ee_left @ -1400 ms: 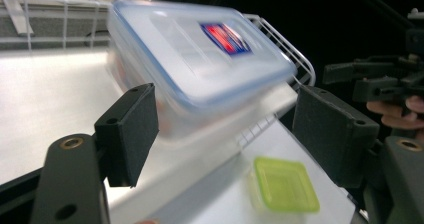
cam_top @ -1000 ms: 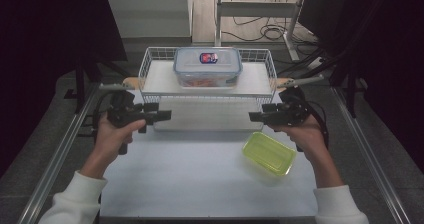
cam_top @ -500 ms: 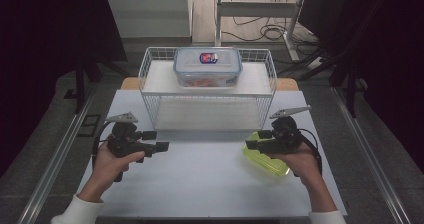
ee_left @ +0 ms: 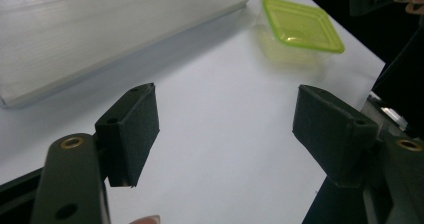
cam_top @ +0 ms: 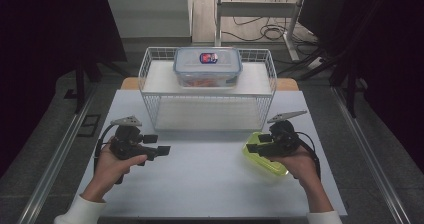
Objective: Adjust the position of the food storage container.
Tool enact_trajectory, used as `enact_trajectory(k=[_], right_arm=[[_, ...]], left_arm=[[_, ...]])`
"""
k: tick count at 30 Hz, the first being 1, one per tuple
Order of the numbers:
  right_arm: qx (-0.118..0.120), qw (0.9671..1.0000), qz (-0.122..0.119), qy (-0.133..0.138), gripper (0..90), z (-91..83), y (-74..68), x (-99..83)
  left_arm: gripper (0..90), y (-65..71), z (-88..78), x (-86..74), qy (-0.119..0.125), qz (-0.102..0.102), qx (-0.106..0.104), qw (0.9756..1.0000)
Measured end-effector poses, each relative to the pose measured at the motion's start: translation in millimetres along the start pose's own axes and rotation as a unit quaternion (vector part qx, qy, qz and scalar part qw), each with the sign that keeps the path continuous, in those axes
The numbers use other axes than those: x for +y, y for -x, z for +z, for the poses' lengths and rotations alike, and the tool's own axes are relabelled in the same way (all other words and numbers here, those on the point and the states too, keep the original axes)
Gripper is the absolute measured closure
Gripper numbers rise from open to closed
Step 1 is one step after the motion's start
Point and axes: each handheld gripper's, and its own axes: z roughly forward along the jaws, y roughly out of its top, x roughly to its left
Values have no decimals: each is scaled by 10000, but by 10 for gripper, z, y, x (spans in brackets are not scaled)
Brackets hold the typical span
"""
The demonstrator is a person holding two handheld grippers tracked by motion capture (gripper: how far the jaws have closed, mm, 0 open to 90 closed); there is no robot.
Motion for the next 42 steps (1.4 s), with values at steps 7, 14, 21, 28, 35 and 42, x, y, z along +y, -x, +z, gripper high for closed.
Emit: enact_trajectory(k=[7,14,21,28,35,42], right_arm=[[-400,9991,58,-147,452,26,163,-47],[-1006,9944,152,-281,693,83,442,-98],[-1418,9892,159,-328,873,192,677,-80],[-1692,9837,-60,-607,892,386,828,-46],[-1773,9789,-392,-932,894,569,828,-57],[-1630,9788,-597,-1087,894,674,763,-34]], left_arm=[[249,-48,74,-49,-155,42,97,9998],[249,-114,104,-89,-197,-19,177,9996],[251,-128,144,-92,-189,-48,29,9998],[251,-140,160,-116,-207,-48,62,9998],[253,-175,145,-142,-127,-206,-177,9995],[254,-200,61,-182,-48,-266,-133,9995]])
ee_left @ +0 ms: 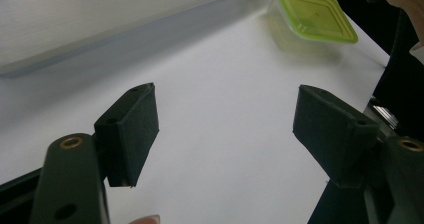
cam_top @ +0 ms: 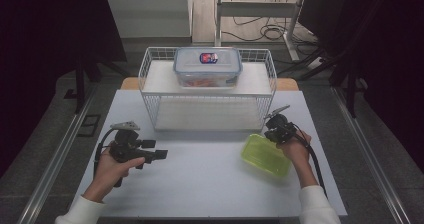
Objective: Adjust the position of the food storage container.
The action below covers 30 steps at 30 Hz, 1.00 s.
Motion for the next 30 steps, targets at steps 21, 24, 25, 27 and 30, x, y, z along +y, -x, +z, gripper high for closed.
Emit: enact_trajectory(k=[21,24,25,27,30], right_arm=[[609,9946,-840,82,894,18,-470,87],[509,9957,-752,170,894,-38,-430,82],[509,9960,-691,254,894,-85,-404,75],[484,9964,-562,400,895,-205,-352,38],[392,9970,-290,602,895,-396,-264,-95]], left_arm=[[255,-25,53,0,-57,-42,-47,10000],[255,-30,51,-5,-53,-55,-39,10000],[254,-33,49,-7,-54,-59,-35,10000],[254,-43,45,-11,-59,-65,-17,10000],[254,-50,40,-19,-53,-90,-5,9999]])
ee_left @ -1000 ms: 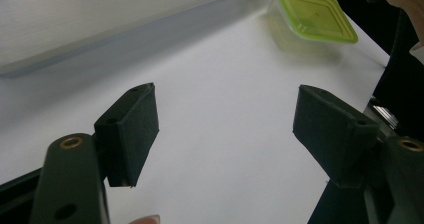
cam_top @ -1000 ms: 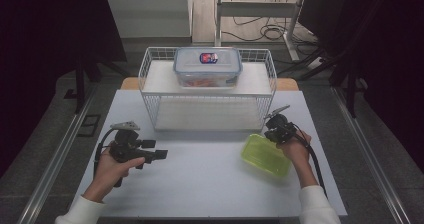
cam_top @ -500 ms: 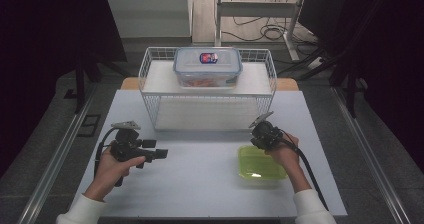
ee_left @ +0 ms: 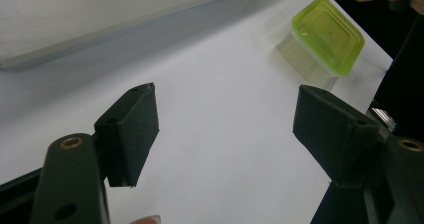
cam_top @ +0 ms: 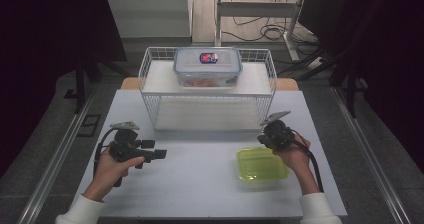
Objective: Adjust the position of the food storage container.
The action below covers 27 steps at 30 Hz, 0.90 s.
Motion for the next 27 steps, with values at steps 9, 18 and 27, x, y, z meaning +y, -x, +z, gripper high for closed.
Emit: enact_trajectory(k=[9,18,27], right_arm=[[-629,9920,1090,-141,894,-443,308,-668],[-446,9892,1211,-696,894,-277,241,-899],[-302,9909,960,-897,894,-147,-16,-740]], left_arm=[[252,38,21,-22,-36,29,98,9999],[247,27,51,-40,-72,-30,162,9998],[247,3,21,-87,-60,-108,200,9997]])
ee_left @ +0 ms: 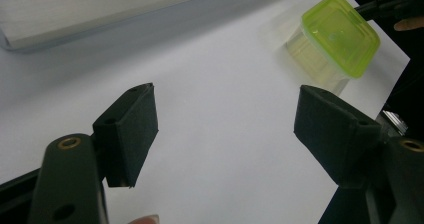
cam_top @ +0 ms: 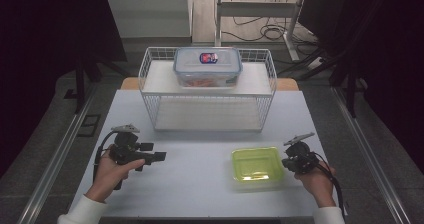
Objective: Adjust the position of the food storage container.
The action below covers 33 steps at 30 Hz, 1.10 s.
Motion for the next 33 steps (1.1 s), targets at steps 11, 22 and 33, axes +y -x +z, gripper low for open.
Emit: enact_trajectory(k=[11,22,33], right_arm=[[301,9990,-308,134,894,89,-411,142],[425,9976,-458,293,895,201,-657,276],[617,9947,-722,394,894,252,-974,387]], left_arm=[[247,2,38,-18,-40,-17,22,10000],[245,10,65,-27,-87,17,24,10000],[245,0,115,-39,-181,14,43,9998]])
